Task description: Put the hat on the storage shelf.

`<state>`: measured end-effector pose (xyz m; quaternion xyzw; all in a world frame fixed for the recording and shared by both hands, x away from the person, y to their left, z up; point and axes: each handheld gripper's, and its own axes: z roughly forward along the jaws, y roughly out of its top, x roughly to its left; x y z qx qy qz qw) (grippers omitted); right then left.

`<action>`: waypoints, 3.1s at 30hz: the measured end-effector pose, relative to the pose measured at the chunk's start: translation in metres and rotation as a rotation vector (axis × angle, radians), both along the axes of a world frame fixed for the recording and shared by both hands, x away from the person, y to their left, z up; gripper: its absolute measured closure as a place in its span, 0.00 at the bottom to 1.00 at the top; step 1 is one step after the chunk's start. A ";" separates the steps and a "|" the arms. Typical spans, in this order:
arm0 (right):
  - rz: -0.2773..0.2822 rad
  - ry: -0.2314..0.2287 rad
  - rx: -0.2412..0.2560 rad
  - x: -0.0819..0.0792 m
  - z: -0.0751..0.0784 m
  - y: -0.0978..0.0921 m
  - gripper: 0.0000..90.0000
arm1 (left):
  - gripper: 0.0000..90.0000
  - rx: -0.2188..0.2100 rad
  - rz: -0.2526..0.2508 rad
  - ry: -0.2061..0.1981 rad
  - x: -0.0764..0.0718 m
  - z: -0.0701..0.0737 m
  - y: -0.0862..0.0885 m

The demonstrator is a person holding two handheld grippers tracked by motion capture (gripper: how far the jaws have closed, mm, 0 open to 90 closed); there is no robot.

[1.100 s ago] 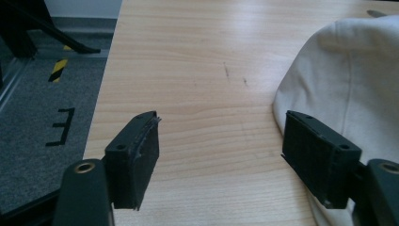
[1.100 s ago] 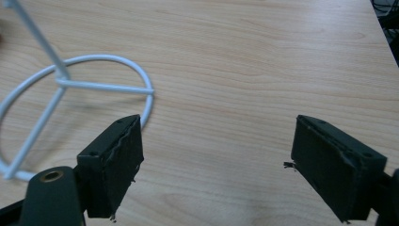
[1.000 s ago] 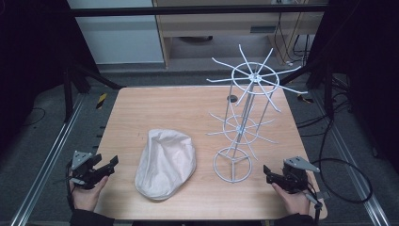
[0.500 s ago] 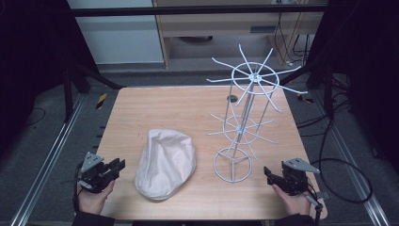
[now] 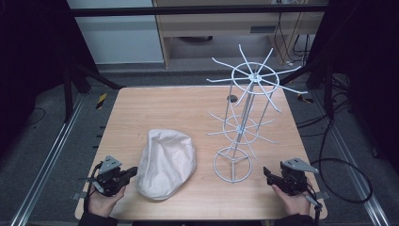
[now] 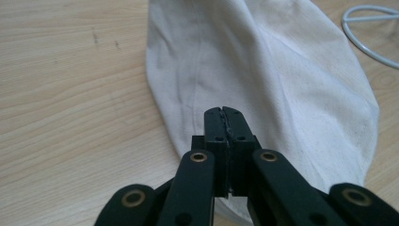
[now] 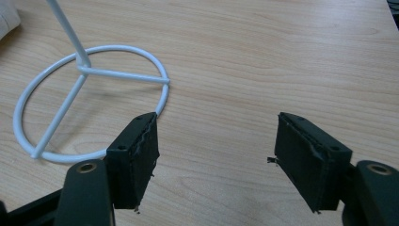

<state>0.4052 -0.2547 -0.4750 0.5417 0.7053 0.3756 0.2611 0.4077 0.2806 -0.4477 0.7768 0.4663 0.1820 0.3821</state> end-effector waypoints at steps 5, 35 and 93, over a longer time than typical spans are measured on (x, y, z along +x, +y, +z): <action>0.001 -0.001 -0.002 0.000 0.000 -0.001 0.34 | 0.98 -0.014 0.000 -0.004 0.000 0.003 -0.003; -0.004 0.009 -0.008 0.000 0.001 0.002 0.34 | 0.60 0.031 0.054 -0.024 0.053 0.043 -0.041; 0.014 0.010 -0.007 0.001 -0.003 0.002 0.34 | 0.98 -0.091 0.006 -0.095 0.036 0.053 -0.049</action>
